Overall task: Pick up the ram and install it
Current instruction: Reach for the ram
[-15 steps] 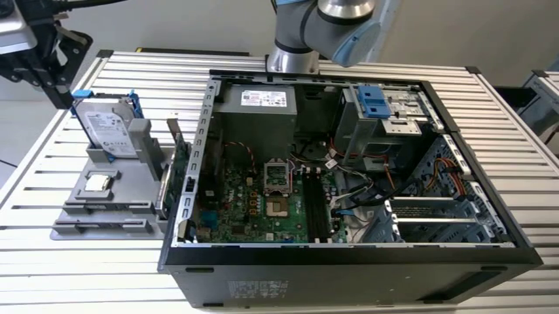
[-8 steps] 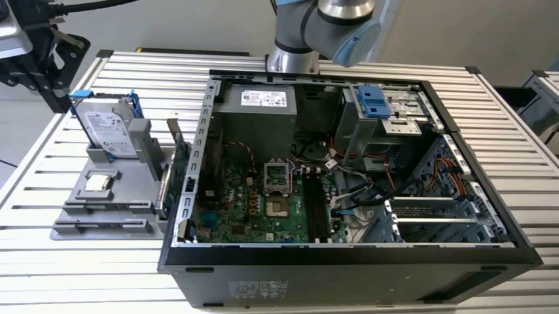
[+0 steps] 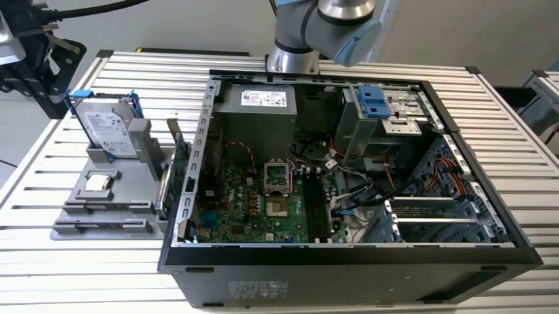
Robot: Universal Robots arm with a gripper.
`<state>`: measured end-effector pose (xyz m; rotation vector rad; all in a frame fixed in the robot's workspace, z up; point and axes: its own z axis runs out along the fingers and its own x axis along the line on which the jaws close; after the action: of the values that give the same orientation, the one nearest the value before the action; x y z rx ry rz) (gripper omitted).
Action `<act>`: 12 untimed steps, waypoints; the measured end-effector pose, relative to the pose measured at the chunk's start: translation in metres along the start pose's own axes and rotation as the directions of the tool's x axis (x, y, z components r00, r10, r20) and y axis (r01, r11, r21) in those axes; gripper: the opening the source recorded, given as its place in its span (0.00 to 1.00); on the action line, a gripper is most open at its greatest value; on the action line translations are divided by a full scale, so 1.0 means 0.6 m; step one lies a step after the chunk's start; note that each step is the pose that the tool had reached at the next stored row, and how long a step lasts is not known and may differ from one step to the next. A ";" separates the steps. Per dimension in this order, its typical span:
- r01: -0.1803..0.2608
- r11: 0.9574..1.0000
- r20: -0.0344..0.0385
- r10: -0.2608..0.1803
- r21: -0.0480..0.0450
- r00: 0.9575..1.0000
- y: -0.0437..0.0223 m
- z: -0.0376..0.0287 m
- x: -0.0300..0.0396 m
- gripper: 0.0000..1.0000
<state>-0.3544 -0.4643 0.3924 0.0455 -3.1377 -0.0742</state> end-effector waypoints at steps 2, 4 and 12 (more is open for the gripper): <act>0.000 1.000 0.000 0.000 0.000 1.000 -0.007 0.000 0.000 0.00; 0.000 1.000 0.000 0.000 0.000 1.000 -0.013 0.000 0.000 0.00; -0.003 1.000 0.000 0.003 0.000 1.000 -0.039 -0.002 0.001 0.00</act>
<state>-0.3544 -0.4876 0.3922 0.0413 -3.1378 -0.0741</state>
